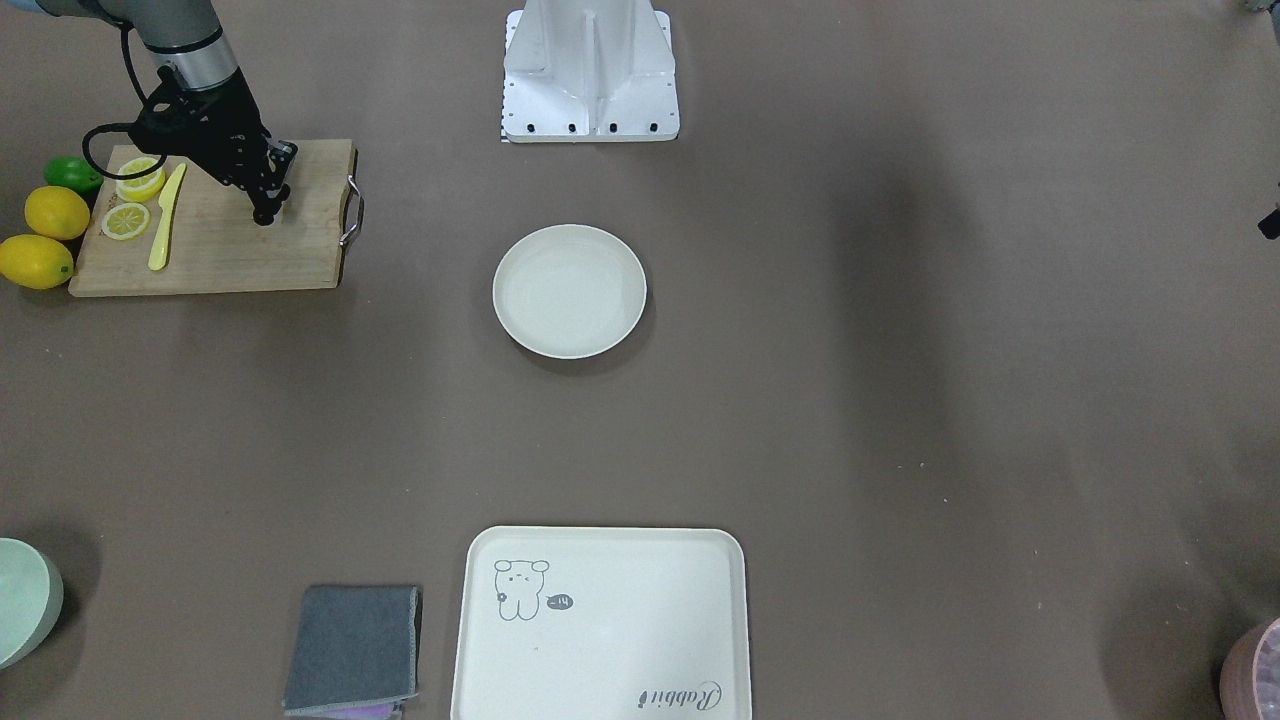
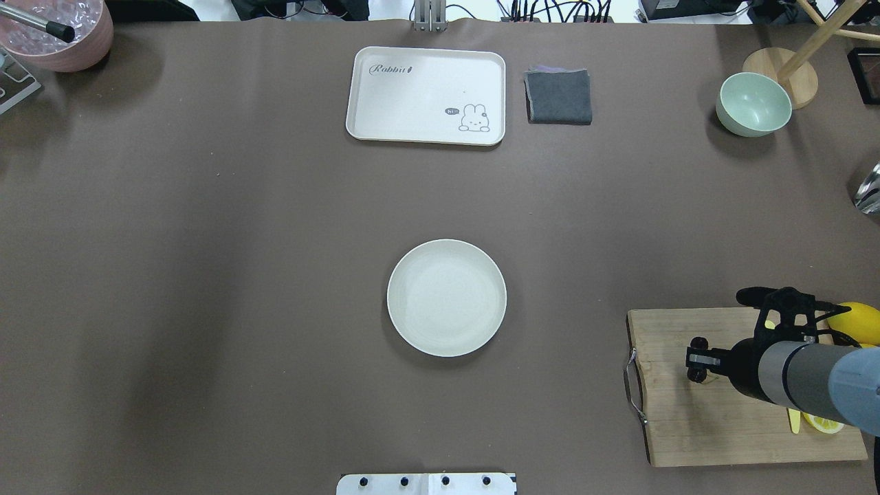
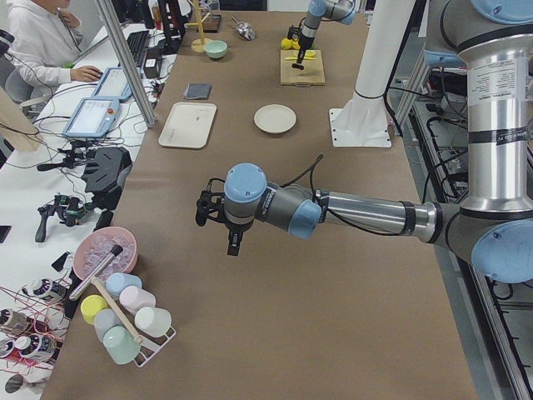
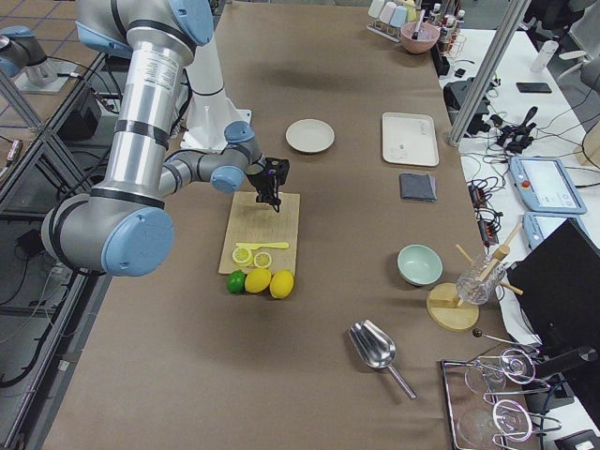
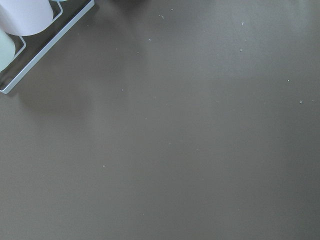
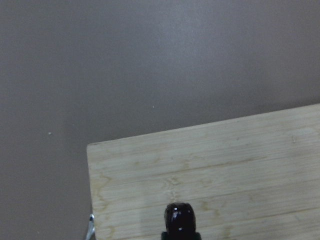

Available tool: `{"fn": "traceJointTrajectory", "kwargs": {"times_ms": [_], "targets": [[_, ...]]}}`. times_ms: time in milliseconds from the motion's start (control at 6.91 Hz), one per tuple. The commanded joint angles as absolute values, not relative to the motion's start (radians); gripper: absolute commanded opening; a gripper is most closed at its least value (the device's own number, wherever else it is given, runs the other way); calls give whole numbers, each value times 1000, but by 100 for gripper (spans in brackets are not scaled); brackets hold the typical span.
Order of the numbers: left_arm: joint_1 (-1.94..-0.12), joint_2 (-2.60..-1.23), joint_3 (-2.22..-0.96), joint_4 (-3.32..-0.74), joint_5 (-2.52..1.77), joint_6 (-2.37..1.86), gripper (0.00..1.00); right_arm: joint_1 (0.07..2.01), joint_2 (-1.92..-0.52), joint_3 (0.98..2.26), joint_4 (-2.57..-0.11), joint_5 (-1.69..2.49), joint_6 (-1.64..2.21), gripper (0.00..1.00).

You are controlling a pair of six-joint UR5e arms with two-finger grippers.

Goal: Place red cherry on plate
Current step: 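Lower the right gripper and grasp the dark cherries by their stems, then carry the cherries with the right gripper over the white plate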

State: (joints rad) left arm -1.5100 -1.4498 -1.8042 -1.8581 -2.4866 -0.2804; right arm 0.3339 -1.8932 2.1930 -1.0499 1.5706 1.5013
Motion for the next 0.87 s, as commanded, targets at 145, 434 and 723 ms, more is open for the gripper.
{"fn": "traceJointTrajectory", "kwargs": {"times_ms": [145,434,723], "targets": [[-1509,-1439,-1804,-1861,-2485,-278,97,619,-1612,2353,-1553,1870,1360,0],[-1511,-1439,-1798,-1859,-2485,-276,97,635,-1119,2276,-2055,1892,1318,0],[-1511,-1440,-1789,-1859,-2485,-276,97,580,-877,2048,-2091,1847,1321,0]]}}
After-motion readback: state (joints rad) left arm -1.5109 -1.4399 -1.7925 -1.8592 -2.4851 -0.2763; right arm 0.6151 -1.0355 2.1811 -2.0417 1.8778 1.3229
